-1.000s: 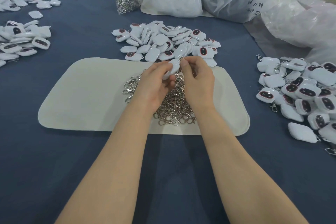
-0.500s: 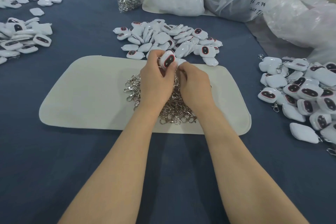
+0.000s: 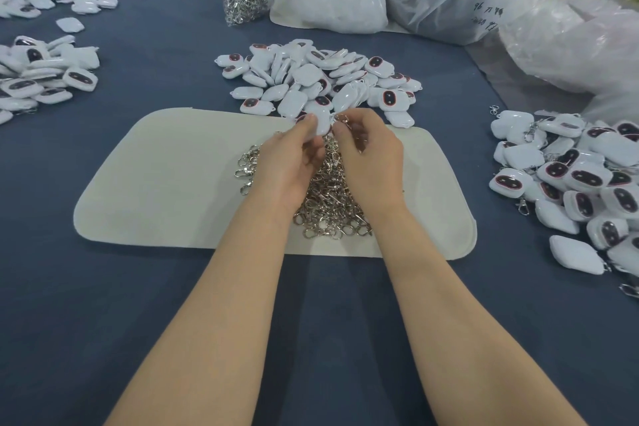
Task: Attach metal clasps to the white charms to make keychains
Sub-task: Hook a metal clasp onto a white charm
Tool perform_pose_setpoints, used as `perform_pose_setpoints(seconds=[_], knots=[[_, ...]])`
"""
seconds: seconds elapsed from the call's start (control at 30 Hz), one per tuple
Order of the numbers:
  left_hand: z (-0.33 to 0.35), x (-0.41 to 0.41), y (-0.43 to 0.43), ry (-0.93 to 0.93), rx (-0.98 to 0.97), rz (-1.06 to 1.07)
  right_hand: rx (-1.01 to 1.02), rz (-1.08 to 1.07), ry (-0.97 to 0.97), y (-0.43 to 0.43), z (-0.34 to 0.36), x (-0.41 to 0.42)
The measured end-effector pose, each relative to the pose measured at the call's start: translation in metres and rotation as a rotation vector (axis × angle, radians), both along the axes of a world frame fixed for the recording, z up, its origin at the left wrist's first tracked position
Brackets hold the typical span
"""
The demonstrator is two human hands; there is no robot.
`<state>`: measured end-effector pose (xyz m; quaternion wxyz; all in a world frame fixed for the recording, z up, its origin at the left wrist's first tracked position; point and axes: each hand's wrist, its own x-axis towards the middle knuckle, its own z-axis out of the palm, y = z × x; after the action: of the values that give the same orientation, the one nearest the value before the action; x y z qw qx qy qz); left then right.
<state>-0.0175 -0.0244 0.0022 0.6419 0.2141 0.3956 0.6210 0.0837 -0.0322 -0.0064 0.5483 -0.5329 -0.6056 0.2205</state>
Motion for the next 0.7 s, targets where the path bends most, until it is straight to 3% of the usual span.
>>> perform_pose_setpoints(seconds=[0.43, 0.53, 0.7], knots=[[-0.0001, -0.0024, 0.0017, -0.057, 0.01, 0.029, -0.134, 0.045, -0.01, 0.0002, -0.0014, -0.0001], [0.0005, -0.0029, 0.0014, -0.08, 0.011, 0.025, -0.125, 0.001, -0.084, 0.0015, -0.0029, -0.0007], [0.0025, -0.0014, -0.0006, -0.083, 0.007, -0.009, -0.05, -0.007, -0.006, -0.0001, 0.0, -0.0025]])
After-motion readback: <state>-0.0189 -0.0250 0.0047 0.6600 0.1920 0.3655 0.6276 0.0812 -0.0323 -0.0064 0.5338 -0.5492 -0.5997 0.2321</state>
